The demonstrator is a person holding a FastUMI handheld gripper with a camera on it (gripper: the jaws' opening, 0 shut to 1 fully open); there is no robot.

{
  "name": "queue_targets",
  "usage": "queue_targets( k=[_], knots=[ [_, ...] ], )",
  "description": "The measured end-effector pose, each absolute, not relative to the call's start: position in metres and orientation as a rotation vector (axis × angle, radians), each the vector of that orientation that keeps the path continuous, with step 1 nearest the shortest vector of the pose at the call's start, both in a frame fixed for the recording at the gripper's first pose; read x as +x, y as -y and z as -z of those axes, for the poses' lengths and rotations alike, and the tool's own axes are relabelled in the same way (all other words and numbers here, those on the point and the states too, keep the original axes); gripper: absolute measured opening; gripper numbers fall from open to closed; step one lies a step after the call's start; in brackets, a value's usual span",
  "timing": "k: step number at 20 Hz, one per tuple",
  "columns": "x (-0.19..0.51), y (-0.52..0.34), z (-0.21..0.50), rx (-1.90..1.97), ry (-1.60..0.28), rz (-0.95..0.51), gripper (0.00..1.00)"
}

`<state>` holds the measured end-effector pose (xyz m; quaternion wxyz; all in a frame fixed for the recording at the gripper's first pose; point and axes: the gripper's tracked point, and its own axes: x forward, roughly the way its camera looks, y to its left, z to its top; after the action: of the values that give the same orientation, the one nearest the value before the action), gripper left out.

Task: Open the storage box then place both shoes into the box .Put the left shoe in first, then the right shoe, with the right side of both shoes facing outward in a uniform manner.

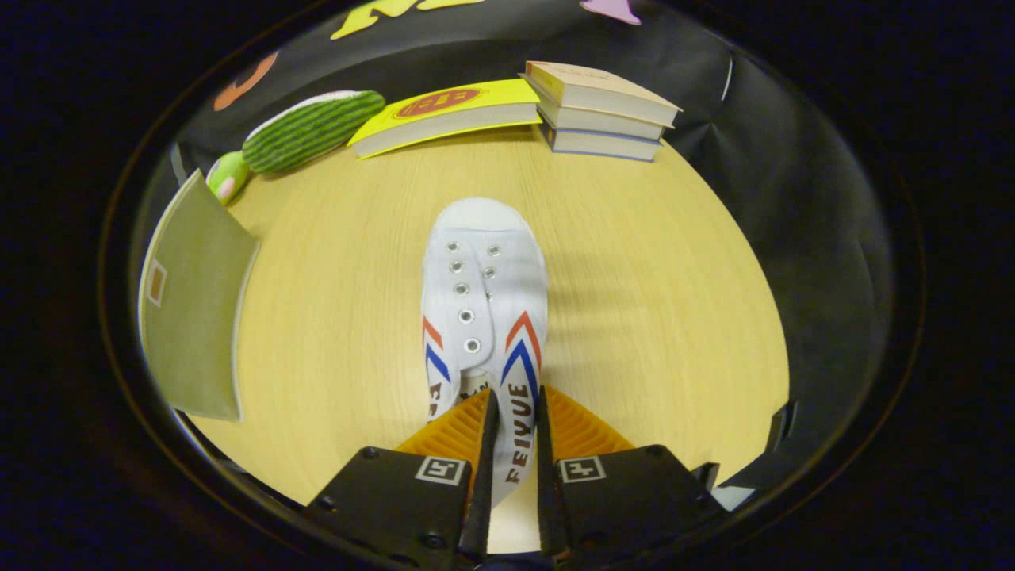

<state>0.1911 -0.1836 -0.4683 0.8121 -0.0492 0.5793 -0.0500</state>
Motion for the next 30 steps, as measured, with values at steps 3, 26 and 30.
queue_targets(
  k=[3,26,30],
  knots=[
    [0.192,0.183,0.458,-0.015,-1.213,0.114,0.12],
    [0.200,-0.023,0.249,0.418,-0.901,-0.106,0.06],
    [0.197,-0.081,0.247,0.450,-0.906,-0.182,0.05]
  ],
)
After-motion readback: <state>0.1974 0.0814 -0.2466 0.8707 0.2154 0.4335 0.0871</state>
